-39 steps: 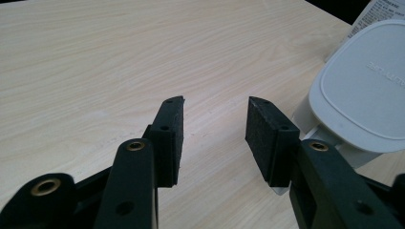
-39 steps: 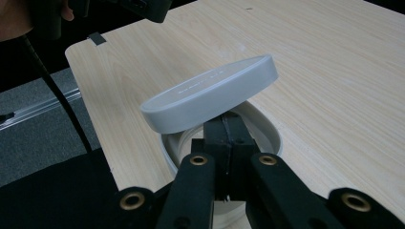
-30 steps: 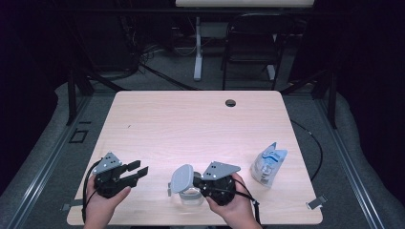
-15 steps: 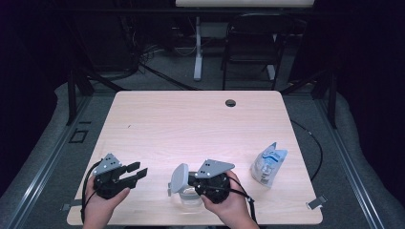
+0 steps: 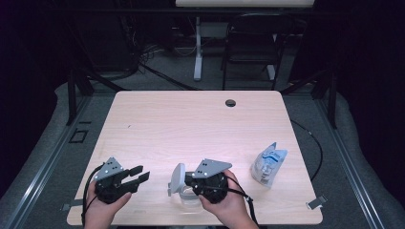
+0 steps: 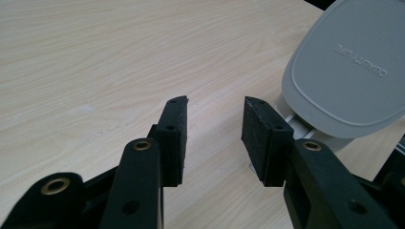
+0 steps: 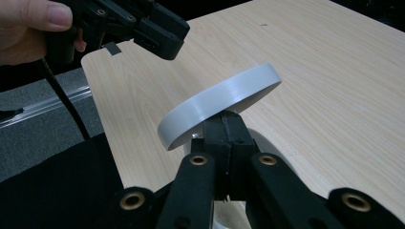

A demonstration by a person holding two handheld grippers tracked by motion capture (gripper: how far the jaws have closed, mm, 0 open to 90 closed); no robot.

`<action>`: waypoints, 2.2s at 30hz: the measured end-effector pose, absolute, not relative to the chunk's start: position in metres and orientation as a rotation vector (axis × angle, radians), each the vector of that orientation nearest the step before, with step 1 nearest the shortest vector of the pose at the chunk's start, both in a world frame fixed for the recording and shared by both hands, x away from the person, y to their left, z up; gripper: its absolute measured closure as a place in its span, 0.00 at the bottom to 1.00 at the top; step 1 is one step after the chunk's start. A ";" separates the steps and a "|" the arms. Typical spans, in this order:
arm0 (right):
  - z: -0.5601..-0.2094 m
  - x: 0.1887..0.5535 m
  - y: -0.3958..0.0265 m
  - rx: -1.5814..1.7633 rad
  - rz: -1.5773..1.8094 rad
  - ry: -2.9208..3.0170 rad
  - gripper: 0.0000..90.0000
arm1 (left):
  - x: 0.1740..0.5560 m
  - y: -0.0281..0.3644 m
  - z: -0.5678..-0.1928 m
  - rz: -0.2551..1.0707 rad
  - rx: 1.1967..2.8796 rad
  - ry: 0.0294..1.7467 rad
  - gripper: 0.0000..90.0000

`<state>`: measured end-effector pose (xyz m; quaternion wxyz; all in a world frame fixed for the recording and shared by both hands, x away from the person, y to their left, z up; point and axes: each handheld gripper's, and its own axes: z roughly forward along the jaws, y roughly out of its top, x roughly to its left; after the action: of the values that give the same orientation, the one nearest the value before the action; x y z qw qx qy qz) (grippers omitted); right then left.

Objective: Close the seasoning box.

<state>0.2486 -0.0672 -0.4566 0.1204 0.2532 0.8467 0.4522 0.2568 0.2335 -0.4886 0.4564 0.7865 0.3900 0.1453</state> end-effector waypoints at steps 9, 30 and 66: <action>-0.455 0.249 -0.061 0.730 1.341 2.465 1.00 | 0.256 0.235 -0.490 0.365 1.948 0.968 0.68; -0.454 0.252 -0.046 0.698 1.350 2.454 0.94 | 0.256 0.230 -0.493 0.367 1.968 0.959 0.68; -0.463 0.229 -0.151 0.919 1.283 2.269 0.64 | 0.260 0.243 -0.496 0.406 1.953 1.012 0.65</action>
<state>0.2292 -0.1505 -0.4627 0.1878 0.3265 0.8063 0.4560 0.2602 0.2428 -0.4956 0.4370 0.7853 0.4070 0.1633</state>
